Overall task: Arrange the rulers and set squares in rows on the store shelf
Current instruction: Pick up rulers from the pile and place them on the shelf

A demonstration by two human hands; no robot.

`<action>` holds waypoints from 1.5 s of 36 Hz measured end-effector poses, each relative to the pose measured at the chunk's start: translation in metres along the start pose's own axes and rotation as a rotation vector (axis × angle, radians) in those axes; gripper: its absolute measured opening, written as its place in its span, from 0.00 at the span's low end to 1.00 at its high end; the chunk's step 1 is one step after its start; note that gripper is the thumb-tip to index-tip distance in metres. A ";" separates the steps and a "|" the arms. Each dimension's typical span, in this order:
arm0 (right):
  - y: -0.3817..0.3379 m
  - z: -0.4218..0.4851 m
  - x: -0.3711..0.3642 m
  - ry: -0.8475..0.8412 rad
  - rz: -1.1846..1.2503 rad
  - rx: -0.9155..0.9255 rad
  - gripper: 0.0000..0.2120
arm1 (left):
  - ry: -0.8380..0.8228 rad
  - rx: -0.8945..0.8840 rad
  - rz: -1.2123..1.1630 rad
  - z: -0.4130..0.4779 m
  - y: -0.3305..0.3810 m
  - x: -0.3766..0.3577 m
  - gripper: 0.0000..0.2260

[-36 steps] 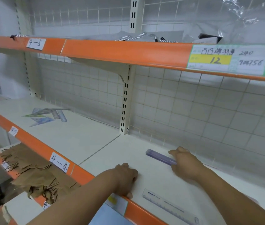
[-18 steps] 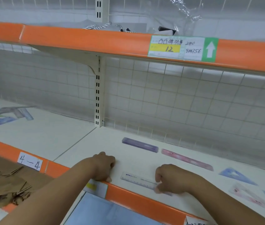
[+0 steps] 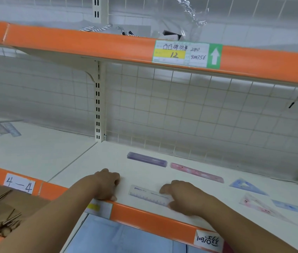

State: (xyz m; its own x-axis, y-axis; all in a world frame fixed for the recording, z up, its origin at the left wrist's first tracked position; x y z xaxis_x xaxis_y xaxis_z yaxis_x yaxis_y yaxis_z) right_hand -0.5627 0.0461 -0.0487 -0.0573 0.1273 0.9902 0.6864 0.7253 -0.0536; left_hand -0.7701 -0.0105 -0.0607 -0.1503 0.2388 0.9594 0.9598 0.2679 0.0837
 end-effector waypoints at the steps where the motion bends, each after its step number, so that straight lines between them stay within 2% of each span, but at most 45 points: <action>1: -0.002 0.000 0.000 0.003 -0.018 0.017 0.23 | -0.001 0.001 0.000 0.000 0.000 0.000 0.22; 8: -0.008 -0.002 0.000 -0.057 -0.098 0.017 0.24 | 0.003 -0.006 0.008 0.001 0.000 0.000 0.22; 12: -0.013 0.000 0.000 -0.062 -0.136 0.043 0.09 | 0.005 -0.008 0.007 0.001 -0.001 0.000 0.22; 14: -0.010 0.004 -0.002 -0.062 -0.088 0.032 0.05 | 0.008 -0.014 0.003 0.001 -0.001 0.000 0.22; 21: 0.008 0.010 0.003 -0.002 0.116 -0.067 0.14 | 0.012 -0.033 0.011 0.003 0.000 -0.001 0.22; 27: 0.020 0.008 -0.001 0.030 0.080 -0.137 0.19 | 0.010 -0.039 0.019 0.004 0.000 -0.001 0.22; 34: 0.018 0.006 -0.005 -0.011 0.127 -0.154 0.14 | 0.002 -0.037 0.022 0.004 0.000 -0.002 0.22; 39: 0.016 0.006 -0.007 -0.058 0.170 -0.204 0.15 | 0.006 -0.049 0.020 0.005 0.001 -0.001 0.22; 41: 0.017 0.008 -0.009 -0.066 0.154 -0.223 0.09 | 0.011 -0.044 0.008 0.005 0.001 0.000 0.21; 43: 0.017 0.011 -0.013 -0.072 0.172 -0.256 0.12 | 0.022 -0.040 0.000 0.006 0.003 0.000 0.21; 46: 0.018 0.015 -0.015 -0.076 0.187 -0.298 0.07 | 0.052 -0.064 -0.020 0.007 0.010 0.000 0.22; 49: 0.015 0.014 -0.013 -0.054 0.198 -0.298 0.17 | 0.091 -0.109 -0.051 0.007 0.023 -0.004 0.23; 51: 0.014 0.014 -0.014 -0.056 0.198 -0.300 0.19 | 0.110 -0.135 -0.087 0.009 0.031 -0.006 0.25; 54: 0.011 0.014 -0.014 -0.064 0.183 -0.283 0.11 | 0.130 -0.170 -0.130 0.012 0.041 -0.007 0.27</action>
State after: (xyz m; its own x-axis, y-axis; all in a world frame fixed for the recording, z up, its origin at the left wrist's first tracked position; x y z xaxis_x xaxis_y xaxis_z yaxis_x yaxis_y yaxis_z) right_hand -0.5641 0.0618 -0.0650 0.0463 0.2868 0.9569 0.8629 0.4710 -0.1830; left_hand -0.7321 0.0097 -0.0673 -0.2535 0.0874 0.9634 0.9623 0.1245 0.2419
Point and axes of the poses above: each hand's wrist, its own z-axis towards the middle knuckle, its own x-axis out of the back of the hand, y = z × x, the point moved 7 cm from there along z, towards the middle knuckle, and after that the axes turned 2 degrees about y, right-handed, at the moved point
